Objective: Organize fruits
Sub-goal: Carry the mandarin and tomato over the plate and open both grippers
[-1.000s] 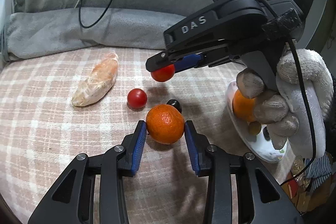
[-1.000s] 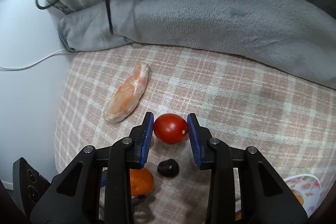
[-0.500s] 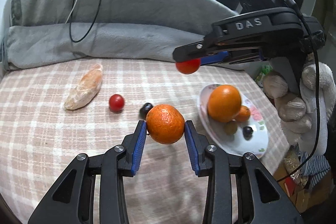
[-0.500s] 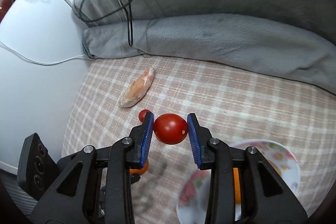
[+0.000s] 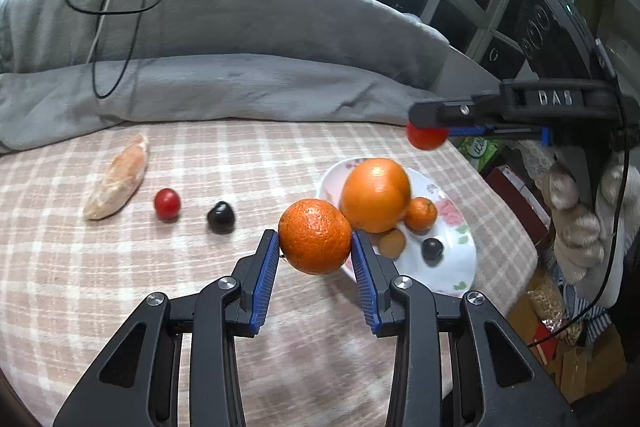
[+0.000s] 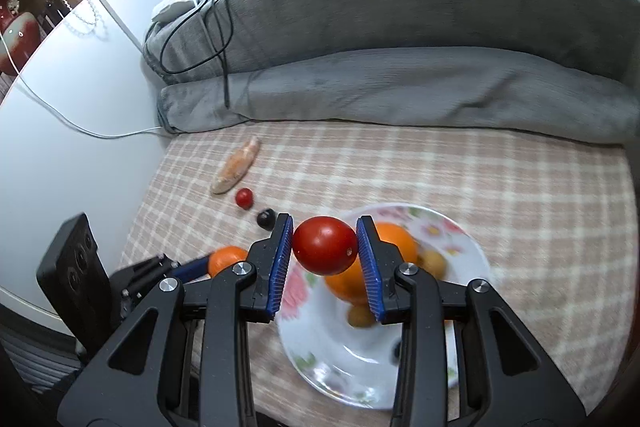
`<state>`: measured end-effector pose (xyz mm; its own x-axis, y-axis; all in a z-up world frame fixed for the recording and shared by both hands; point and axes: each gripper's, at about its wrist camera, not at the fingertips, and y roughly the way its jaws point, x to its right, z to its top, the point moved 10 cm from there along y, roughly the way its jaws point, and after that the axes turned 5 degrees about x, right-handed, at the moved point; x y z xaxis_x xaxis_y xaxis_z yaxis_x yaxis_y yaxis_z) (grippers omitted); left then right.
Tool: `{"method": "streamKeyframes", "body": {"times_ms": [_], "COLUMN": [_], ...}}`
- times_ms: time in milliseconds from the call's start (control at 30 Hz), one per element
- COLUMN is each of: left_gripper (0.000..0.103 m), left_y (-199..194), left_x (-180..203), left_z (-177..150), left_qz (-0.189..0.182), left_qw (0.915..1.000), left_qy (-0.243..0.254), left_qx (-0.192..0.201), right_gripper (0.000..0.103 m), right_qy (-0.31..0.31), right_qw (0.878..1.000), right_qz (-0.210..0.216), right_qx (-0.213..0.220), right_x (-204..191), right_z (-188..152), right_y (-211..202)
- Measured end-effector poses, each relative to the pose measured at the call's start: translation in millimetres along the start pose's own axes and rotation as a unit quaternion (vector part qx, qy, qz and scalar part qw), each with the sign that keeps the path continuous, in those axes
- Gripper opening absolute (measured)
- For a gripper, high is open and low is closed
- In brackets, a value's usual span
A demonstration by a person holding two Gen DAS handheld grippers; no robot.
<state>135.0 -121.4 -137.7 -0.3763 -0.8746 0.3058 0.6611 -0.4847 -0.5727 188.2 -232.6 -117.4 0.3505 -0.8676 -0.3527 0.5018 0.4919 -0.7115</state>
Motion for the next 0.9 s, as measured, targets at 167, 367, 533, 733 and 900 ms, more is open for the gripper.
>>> {"method": "streamKeyframes", "body": {"times_ms": [167, 367, 533, 733, 900], "left_gripper": [0.036, 0.036, 0.036, 0.036, 0.036], "left_y": [4, 9, 13, 17, 19], "left_x": [19, 38, 46, 55, 59], "left_z": [-2, -6, -9, -12, -13], "left_qz": [-0.015, -0.029, -0.033, -0.041, -0.041], "left_qw": [0.9998, 0.9992, 0.9988, 0.9981, 0.9979], "left_qy": [0.012, 0.023, 0.030, 0.038, 0.044], "left_qx": [-0.004, -0.012, -0.019, -0.025, -0.026], "right_gripper": [0.035, 0.035, 0.035, 0.035, 0.035], "right_qy": [0.018, 0.041, 0.052, 0.056, 0.052], "right_qw": [1.000, 0.999, 0.998, 0.998, 0.998], "right_qz": [-0.015, -0.024, -0.025, -0.025, -0.024], "right_qx": [0.005, 0.004, 0.000, -0.008, -0.005], "right_x": [27, 51, 61, 66, 64], "right_z": [-12, -25, -37, -47, -48], "right_y": [-12, -16, -16, -14, -16]}}
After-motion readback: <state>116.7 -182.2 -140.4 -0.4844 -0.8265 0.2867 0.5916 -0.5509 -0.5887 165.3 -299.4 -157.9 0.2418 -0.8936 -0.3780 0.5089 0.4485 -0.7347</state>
